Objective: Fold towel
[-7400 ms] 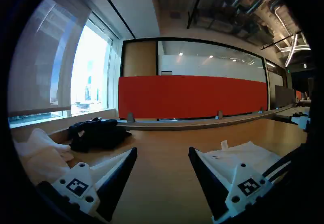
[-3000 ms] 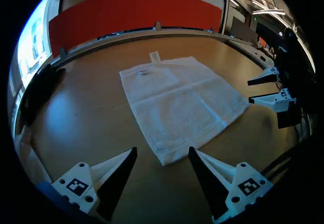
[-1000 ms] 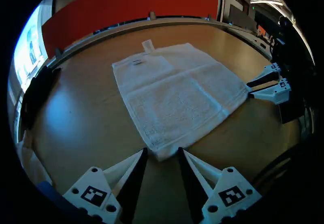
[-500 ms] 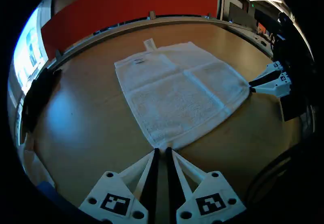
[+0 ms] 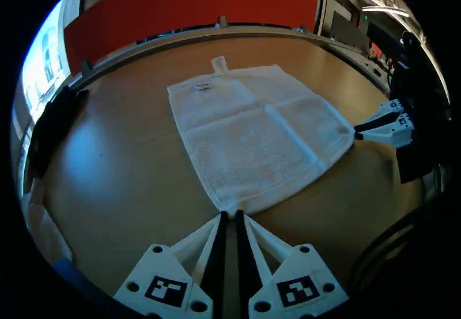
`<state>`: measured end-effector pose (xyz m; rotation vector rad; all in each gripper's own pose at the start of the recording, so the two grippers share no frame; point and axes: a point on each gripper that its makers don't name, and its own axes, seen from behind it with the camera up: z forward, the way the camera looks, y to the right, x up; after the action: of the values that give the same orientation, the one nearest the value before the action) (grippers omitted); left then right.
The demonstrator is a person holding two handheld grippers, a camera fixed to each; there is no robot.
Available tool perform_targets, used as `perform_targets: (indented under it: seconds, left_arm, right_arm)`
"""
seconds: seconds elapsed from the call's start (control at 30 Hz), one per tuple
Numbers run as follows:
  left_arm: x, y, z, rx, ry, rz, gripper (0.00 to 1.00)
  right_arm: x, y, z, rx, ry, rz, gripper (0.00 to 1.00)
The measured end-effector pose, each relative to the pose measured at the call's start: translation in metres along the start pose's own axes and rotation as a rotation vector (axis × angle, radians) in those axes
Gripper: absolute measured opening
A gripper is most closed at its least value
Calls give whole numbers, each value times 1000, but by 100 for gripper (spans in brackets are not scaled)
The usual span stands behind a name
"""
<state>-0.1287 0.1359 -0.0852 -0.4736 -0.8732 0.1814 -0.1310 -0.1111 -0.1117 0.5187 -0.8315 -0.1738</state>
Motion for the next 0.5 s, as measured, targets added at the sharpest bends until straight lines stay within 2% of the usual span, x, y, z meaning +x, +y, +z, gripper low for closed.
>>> perform_targets:
  seconds: [0.27,0.5]
  left_arm:
    - [14,0,-15,10,27,-41,12]
    - [35,-1,-34,14,60,-79,12]
  right_arm:
    - [17,1,-12,-7,22,-19,13]
    - [40,1,-30,-11,61,-16,13]
